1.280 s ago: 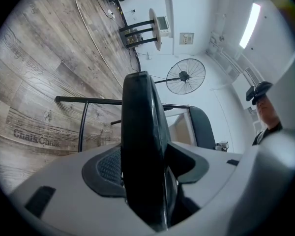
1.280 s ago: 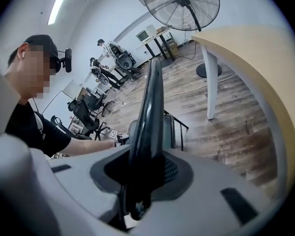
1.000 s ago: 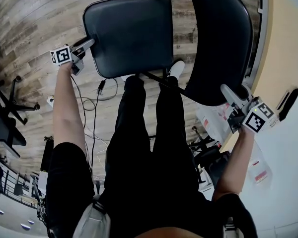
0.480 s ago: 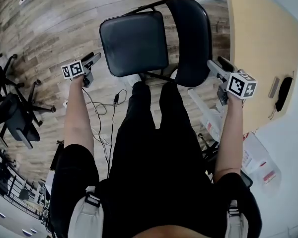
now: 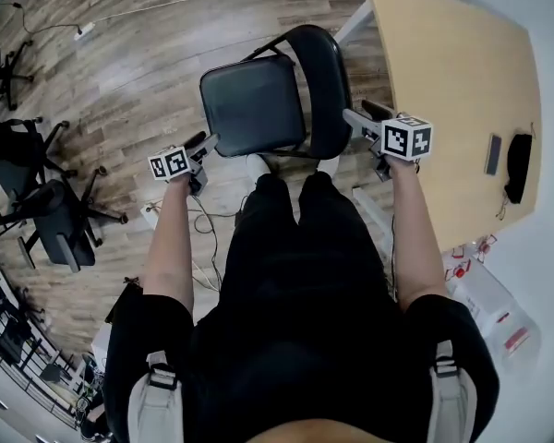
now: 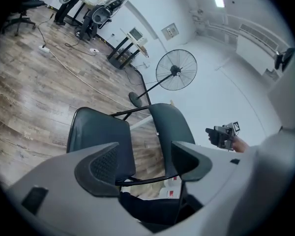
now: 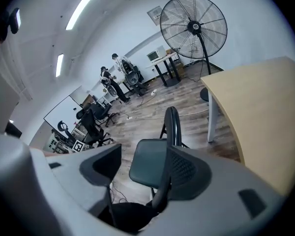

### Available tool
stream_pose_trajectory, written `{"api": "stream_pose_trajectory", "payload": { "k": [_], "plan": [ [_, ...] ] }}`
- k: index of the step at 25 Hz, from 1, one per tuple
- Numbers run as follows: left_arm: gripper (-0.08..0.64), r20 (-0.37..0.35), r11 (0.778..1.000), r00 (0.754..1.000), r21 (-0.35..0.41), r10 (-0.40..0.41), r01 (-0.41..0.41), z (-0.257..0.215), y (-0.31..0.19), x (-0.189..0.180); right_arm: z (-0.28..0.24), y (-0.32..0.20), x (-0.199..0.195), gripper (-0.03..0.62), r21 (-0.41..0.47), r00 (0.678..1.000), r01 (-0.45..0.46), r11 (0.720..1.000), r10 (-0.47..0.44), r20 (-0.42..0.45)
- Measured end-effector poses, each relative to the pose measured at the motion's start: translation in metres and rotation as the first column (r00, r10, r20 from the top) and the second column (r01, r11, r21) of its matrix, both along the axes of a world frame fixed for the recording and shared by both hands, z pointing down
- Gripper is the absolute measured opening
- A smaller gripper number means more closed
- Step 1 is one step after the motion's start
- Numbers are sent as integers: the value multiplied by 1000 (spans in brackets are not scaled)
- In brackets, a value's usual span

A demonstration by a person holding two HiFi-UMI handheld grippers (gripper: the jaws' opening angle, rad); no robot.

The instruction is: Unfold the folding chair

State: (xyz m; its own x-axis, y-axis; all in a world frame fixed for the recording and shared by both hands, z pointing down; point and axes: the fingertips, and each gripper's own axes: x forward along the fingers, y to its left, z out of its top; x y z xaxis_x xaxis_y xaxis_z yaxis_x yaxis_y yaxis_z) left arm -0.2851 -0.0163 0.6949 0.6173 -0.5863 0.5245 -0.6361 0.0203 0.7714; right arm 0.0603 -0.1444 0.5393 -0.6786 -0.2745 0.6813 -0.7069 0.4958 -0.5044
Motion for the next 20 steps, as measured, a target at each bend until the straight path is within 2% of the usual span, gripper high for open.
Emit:
{"api": "stream_pose_trajectory", "payload": {
  "k": [3,6,9,11,13,16,18,20],
  "plan": [
    [316,15,1000,1000,31,-4,3,-44,8,38,-24,11,-5,276,43,998,22,999,-25,65],
    [316,84,997,996,67,-34,28,-85,9,66,-51,23,-11,276,103,990,55,993,-67,124],
    [314,165,984,984,175,-69,40,-147,-3,88,-85,38,-24,276,198,976,111,974,-145,164],
    [314,233,959,970,282,-72,3,-197,-13,109,-114,44,-29,275,300,965,139,944,-198,173],
    [314,327,914,942,401,-76,-66,-246,-22,134,-145,47,-32,275,418,953,157,895,-248,173],
    [303,440,819,891,548,-111,-169,-314,-27,173,-191,55,-33,275,568,933,176,804,-320,164],
    [291,474,759,868,617,-148,-208,-353,-27,193,-219,60,-33,275,636,921,179,750,-356,161],
    [285,488,708,854,667,-179,-232,-384,-27,209,-243,64,-32,273,681,906,175,711,-387,172]
  ]
}}
